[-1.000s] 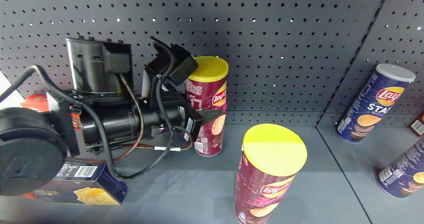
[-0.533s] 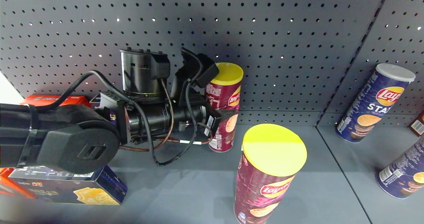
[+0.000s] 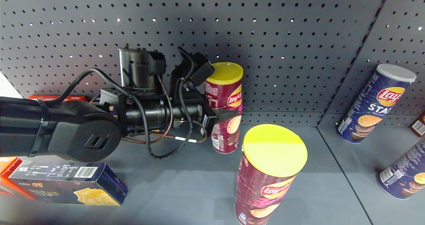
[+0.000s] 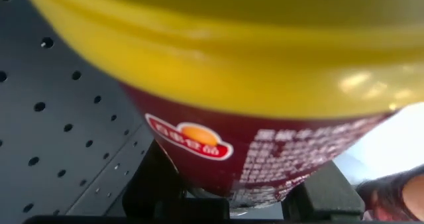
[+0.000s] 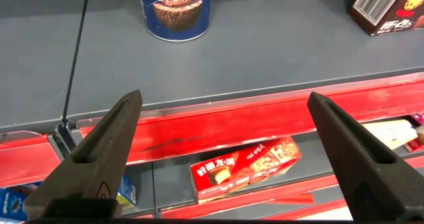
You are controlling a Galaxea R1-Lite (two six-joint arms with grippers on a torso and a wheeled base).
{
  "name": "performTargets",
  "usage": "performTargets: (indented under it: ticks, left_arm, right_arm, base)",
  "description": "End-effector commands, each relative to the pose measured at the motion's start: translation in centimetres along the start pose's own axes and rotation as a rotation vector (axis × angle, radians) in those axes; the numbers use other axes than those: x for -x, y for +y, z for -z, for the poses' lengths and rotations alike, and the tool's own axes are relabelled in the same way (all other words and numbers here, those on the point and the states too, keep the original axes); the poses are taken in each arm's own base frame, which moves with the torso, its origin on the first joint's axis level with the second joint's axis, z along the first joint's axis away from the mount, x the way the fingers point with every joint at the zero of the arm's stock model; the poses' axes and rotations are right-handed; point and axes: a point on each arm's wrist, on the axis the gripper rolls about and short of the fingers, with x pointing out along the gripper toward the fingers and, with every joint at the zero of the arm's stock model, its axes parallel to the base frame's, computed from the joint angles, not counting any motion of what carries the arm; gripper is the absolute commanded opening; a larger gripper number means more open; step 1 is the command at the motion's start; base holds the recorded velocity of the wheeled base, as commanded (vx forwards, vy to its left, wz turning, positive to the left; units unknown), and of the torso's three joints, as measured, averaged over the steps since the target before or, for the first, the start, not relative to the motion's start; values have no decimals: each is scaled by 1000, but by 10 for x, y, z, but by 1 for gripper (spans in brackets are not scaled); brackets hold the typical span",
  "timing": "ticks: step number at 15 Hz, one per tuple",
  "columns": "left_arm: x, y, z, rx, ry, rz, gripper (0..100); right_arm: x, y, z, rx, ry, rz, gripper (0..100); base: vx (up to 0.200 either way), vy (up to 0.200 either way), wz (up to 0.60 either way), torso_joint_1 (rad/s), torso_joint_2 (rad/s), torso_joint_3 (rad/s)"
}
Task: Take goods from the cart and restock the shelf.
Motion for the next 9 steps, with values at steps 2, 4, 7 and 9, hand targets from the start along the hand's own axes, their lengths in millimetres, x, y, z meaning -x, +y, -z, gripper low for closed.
performTargets:
  ticks: [2,4,7,9]
  left_arm:
    - [-6,13,3,-35,-2,-11,0]
    - [-8,17,1,-65,-21,22,0]
    - [-7,21,-3,-85,-46,60,0]
    - [-9,22,1,-87,-37,61,0]
  right_arm:
    - [0,0,0,1,3,0,100]
    - [0,0,0,1,1,0,100]
    - [0,0,0,0,1,0,100]
    - [0,0,0,1,3,0,100]
  base:
    - [0,0,0,0,0,0]
    - [0,0,0,0,0,0]
    - [0,0,0,0,0,0]
    - [0,0,0,0,0,0]
